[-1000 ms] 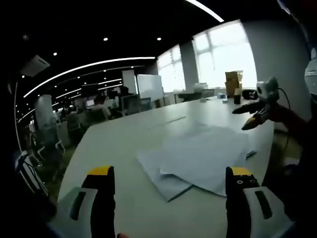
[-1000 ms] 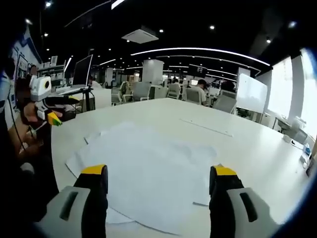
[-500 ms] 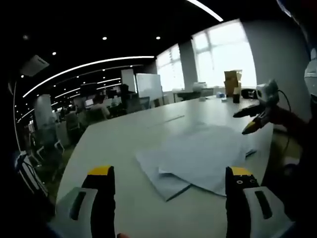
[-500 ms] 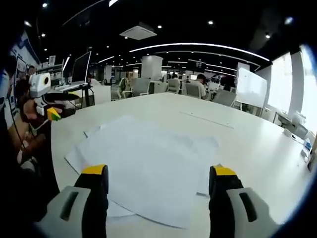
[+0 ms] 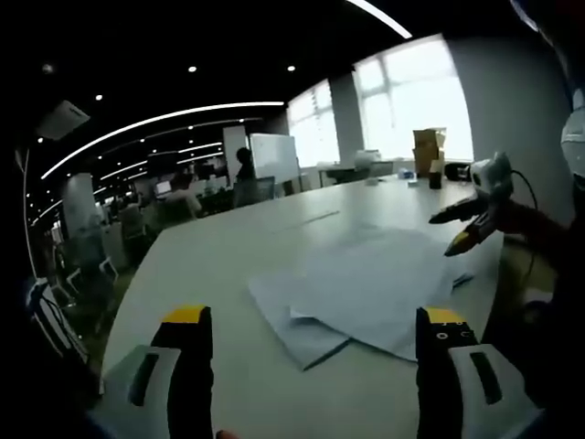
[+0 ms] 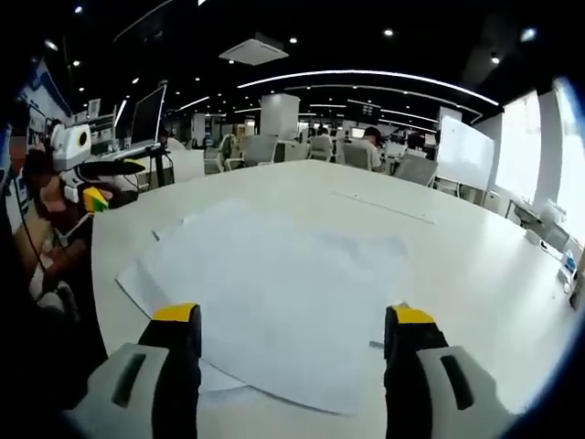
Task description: Organize the stack of printing papers by aligning and flattening the scattered papers on the table
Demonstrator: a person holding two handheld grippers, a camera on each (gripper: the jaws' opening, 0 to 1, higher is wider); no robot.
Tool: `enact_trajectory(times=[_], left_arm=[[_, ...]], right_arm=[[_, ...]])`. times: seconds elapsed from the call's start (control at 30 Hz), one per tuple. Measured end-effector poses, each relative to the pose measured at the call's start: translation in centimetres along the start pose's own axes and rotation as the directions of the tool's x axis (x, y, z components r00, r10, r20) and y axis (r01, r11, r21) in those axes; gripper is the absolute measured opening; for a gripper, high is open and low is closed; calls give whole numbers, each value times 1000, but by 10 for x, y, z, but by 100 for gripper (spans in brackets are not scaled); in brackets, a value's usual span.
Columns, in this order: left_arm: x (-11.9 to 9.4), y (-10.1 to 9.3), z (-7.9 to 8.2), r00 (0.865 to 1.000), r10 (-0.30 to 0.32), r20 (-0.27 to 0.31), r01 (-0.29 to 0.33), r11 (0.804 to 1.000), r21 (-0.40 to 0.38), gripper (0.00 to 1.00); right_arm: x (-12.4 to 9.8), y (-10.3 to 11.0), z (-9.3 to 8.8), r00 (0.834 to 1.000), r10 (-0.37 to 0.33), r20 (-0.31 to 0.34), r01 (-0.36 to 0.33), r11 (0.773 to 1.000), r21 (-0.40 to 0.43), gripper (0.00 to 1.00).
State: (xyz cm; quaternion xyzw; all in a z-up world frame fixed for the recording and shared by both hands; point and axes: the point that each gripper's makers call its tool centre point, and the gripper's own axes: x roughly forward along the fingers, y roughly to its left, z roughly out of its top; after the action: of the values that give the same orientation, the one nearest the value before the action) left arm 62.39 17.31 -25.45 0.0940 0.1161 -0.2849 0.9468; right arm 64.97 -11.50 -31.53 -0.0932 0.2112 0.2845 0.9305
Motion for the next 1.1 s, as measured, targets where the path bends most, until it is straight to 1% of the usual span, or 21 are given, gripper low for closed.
enact_trajectory(times=[0.23,1.1], left_arm=[[0,1,0,1000,2,2,-2,1000,-2,94],[2,-1,-2,1000,-2,-3,2,1000,-4,94]], right_arm=[[3,-1,-7,1000,2,-18,-1,1000,5,77],[4,-9,-18,999,-23,-44,24,1000,12,76]])
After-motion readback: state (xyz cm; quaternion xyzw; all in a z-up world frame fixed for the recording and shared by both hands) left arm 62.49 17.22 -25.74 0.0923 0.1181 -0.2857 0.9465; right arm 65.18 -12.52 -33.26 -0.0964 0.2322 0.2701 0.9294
